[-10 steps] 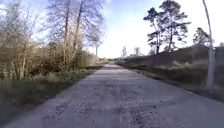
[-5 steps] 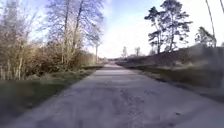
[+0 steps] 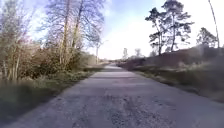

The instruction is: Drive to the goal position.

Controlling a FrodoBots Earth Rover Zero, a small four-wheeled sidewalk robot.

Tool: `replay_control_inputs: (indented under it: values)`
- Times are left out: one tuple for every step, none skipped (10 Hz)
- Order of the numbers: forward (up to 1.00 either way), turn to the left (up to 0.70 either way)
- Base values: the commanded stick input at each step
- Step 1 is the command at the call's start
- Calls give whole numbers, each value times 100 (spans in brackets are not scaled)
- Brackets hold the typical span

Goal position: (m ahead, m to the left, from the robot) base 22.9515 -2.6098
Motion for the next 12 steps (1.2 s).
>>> replay_control_inputs:
  values:
    - [100,0]
    - [100,0]
    - [100,0]
    - [100,0]
    - [100,0]
    - [100,0]
    - [100,0]
    - [100,0]
    - [100,0]
    - [100,0]
    - [100,0]
    - [100,0]
